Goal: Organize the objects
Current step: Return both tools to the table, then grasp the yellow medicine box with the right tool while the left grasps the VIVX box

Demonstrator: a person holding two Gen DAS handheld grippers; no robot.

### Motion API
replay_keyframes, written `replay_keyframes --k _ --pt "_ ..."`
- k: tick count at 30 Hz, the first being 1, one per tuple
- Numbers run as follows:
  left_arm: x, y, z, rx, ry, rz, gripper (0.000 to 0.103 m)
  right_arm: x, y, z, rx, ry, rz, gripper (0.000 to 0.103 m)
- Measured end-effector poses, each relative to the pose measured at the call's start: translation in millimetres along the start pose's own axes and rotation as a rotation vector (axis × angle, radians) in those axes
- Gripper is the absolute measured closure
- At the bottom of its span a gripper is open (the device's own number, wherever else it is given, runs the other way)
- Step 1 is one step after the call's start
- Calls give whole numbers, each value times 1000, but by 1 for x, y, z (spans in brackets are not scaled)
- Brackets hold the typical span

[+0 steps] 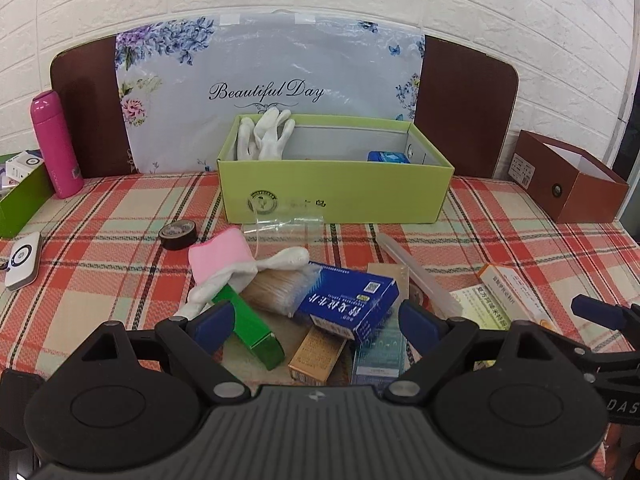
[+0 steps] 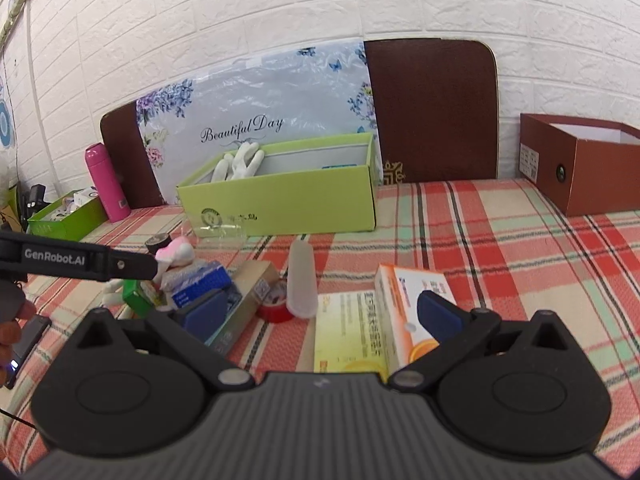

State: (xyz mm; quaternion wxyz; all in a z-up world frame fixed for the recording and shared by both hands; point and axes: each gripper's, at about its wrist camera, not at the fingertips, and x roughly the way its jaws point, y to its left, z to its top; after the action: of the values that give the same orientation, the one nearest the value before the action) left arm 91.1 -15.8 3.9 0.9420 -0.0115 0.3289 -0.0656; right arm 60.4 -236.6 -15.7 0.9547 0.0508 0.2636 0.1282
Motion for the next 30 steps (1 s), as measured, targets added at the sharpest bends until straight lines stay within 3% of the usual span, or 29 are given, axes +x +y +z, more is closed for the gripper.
replay_keyframes --k 3,6,10,13,16,18,26,27,28,29,30 --pt "-4 9 -11 -30 25 -23 11 -4 -1 -5 0 6 0 0" --pt "-11 14 -25 -45 35 -110 11 -6 -1 -12 -4 16 -1 0" --pt "-9 1 -42 9 62 -214 12 -2 -2 -24 0 51 3 0" --pt "6 -8 -47 21 82 -247 17 -1 -5 -33 22 83 12 5" --pt "28 -11 -49 -5 122 -259 28 4 -11 -40 41 121 -6 23" --pt "42 -12 -50 -22 153 -273 35 10 -16 -43 47 145 -6 24" --pt "69 -22 -42 -16 137 -234 35 46 -21 -38 7 168 -56 21" --pt "71 -23 -41 -8 135 -232 39 51 -21 -38 2 178 -59 26" --pt "71 -24 -41 7 131 -222 47 54 -21 -37 1 193 -58 37" --pt "70 -25 -40 28 132 -210 62 54 -20 -36 0 197 -58 37" --pt "68 -23 -41 39 138 -222 62 52 -18 -36 -4 203 -50 37"
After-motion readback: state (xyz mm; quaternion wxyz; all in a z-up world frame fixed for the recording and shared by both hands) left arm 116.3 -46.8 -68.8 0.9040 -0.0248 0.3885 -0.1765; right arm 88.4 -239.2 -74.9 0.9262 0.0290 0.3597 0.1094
